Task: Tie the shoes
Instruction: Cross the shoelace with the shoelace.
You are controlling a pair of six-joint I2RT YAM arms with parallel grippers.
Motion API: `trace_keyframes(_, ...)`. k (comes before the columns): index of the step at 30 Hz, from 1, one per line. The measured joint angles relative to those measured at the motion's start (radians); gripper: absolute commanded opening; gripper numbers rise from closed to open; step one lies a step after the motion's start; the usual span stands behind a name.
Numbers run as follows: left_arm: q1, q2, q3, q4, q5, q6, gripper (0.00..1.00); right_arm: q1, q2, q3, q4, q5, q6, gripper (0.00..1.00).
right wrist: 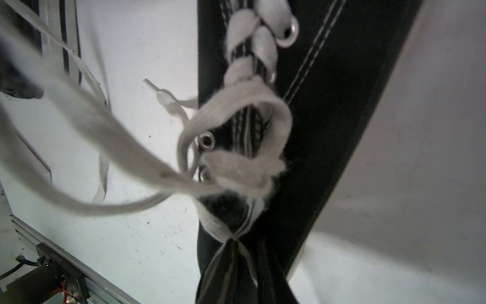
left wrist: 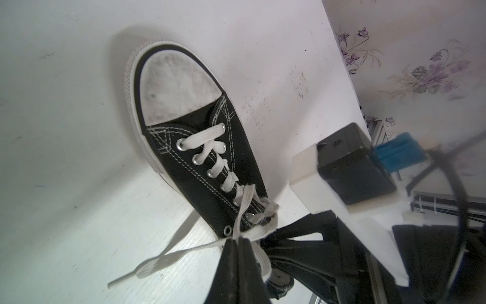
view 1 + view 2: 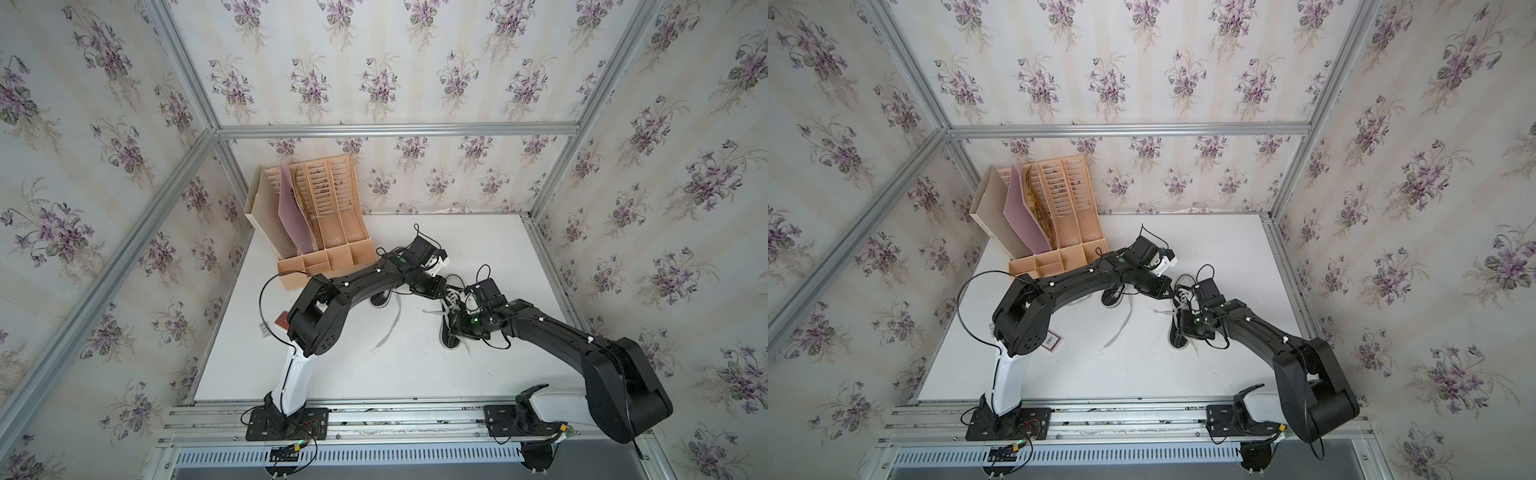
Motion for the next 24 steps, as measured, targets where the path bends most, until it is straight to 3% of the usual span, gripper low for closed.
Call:
trace_keyframes(9,0.002,-0.023,-0.018,0.003,-0.005,0.0,0.0,-0.007,-0.066,0.048,-0.043,0.033,0.002,0.0)
trace_keyframes(16,0.003,-0.053,-0.047,0.007,-0.009,0.015,0.0,-0.089,-0.139,0.034,-0.05,0.047,0.034,0.0)
trace_keyframes(24,0.002,-0.081,-0.102,0.029,-0.005,0.054,0.0,-0.167,-0.209,-0.008,-0.003,-0.031,0.077,0.0)
